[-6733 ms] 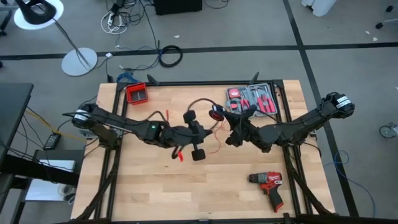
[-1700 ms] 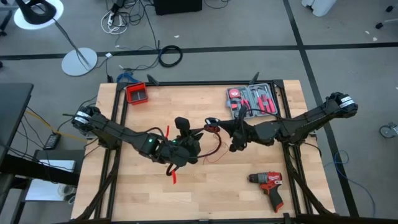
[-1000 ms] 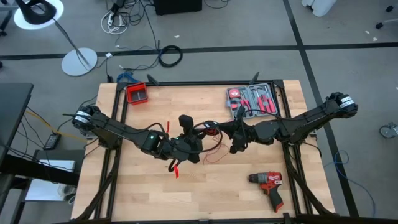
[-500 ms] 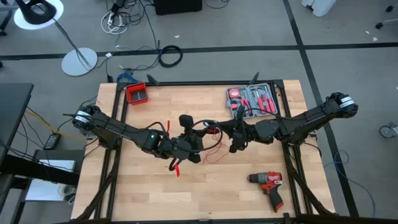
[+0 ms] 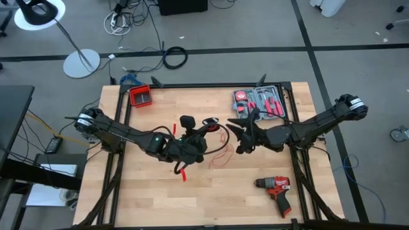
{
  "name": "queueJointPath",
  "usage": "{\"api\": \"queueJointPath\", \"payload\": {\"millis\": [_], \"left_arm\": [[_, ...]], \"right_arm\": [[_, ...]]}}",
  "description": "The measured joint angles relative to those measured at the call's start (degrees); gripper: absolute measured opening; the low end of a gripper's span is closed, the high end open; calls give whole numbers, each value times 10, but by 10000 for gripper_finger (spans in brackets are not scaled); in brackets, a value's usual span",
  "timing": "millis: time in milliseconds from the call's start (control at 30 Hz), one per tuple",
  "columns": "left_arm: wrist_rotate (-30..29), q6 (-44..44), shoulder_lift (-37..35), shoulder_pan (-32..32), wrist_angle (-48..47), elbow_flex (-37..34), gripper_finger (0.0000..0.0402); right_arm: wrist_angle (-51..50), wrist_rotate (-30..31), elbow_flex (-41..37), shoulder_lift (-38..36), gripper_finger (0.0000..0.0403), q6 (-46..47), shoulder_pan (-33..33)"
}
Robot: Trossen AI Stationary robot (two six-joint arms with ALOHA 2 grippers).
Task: Coil cords
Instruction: Uncoil the red wire from the black spool
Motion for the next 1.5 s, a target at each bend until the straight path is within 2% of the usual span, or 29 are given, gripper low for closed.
{"api": "queueJointPath", "payload": {"millis": [100, 267, 333, 433, 633, 800, 1000, 1133, 1300, 1500], "left_arm": [[2, -12, 0, -3, -11, 0, 0], [4, -12, 0, -3, -7, 0, 0], [11, -12, 0, -3, -7, 0, 0], [23, -12, 0, 0, 4, 0, 0], [24, -10, 0, 0, 20, 0, 0], [76, -9, 0, -2, -6, 0, 0], [154, -3, 0, -15, -75, 0, 0], [165, 29, -1, -27, -92, -8, 0], [167, 74, -1, -32, -89, -11, 0], [166, 114, -1, -32, -39, -11, 0]], "right_arm": [[-32, -16, 0, 1, 102, 65, 4], [-133, -163, 0, 18, 102, 298, -35], [-152, -206, 0, 33, 102, 349, -53], [-163, -228, 0, 57, 102, 387, -74], [-132, -295, 0, 96, 102, 410, -104], [-145, -266, 0, 87, 99, 377, -111], [-146, -272, 0, 71, 98, 296, -107], [-164, -283, 0, 75, 98, 285, -105], [-198, -350, 0, 76, 96, 316, -108], [-196, -451, 0, 76, 94, 347, -115]]}}
